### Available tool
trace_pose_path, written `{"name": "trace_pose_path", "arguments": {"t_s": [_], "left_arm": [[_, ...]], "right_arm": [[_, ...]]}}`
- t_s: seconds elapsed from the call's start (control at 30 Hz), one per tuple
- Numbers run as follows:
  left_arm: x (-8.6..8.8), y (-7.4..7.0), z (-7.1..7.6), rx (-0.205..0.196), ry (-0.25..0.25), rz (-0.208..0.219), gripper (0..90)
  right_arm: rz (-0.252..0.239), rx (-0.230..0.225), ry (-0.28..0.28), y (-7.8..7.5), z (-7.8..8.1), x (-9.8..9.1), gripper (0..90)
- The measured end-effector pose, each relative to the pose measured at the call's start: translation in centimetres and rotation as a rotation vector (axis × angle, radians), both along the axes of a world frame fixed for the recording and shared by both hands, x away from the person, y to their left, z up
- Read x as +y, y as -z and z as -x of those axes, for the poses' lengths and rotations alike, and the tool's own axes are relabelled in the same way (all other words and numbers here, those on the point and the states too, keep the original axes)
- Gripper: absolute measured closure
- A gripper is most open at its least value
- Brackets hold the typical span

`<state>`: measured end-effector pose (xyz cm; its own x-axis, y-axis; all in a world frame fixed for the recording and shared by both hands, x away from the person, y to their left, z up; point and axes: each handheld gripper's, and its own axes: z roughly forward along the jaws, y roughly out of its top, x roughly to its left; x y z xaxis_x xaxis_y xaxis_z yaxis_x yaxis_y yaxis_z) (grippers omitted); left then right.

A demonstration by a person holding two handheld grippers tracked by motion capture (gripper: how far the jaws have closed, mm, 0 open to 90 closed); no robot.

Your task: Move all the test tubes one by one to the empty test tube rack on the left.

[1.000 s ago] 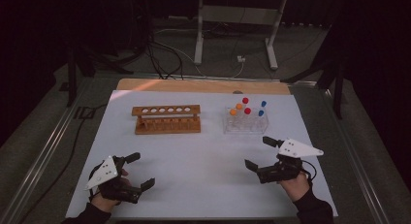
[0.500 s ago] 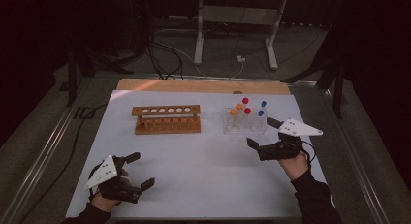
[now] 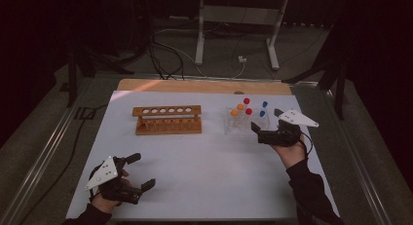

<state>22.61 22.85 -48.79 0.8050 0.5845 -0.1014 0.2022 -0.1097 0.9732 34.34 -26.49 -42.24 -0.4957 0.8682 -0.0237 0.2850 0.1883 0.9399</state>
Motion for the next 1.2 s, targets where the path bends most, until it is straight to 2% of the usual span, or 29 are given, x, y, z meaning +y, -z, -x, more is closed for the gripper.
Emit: {"name": "trace_pose_path", "arguments": {"t_s": [0.17, 0.23, 0.37, 0.43, 0.47, 0.53, 0.67, 0.77, 0.83, 1.2], "left_arm": [[0.0, 0.0, 0.0, -0.001, 0.001, -0.003, 0.6], [0.0, 0.0, 0.0, -0.001, 0.002, -0.002, 0.6], [0.0, 0.0, 0.0, -0.002, 0.001, -0.003, 0.6], [0.0, 0.0, 0.0, -0.001, 0.001, -0.003, 0.6], [0.0, 0.0, 0.0, -0.001, 0.001, -0.003, 0.6], [0.0, 0.0, 0.0, 0.000, 0.000, -0.002, 0.6], [0.0, 0.0, 0.0, -0.002, 0.002, -0.005, 0.6], [0.0, 0.0, 0.0, -0.003, 0.003, -0.006, 0.6], [0.0, 0.0, 0.0, -0.001, 0.003, -0.006, 0.6], [0.1, 0.0, 0.0, -0.003, 0.001, -0.001, 0.6]], "right_arm": [[-0.002, 0.016, 0.039, 0.9, -1.0, -0.3, 7.4], [0.006, 0.025, 0.063, 1.6, -1.6, -0.5, 15.2], [0.010, 0.050, 0.091, 2.4, -2.1, -0.6, 22.1], [0.009, 0.058, 0.097, 2.6, -2.2, -0.6, 25.1], [0.001, 0.074, 0.099, 3.0, -2.4, -0.8, 31.6], [0.007, 0.090, 0.097, 3.4, -2.6, -0.8, 37.8], [0.019, 0.113, 0.111, 3.8, -2.9, -0.8, 43.4], [0.038, 0.141, 0.134, 4.4, -3.4, -0.8, 51.4], [0.032, 0.146, 0.133, 4.7, -3.5, -0.8, 56.0], [0.022, 0.186, 0.144, 5.5, -4.6, -0.5, 70.5]]}}
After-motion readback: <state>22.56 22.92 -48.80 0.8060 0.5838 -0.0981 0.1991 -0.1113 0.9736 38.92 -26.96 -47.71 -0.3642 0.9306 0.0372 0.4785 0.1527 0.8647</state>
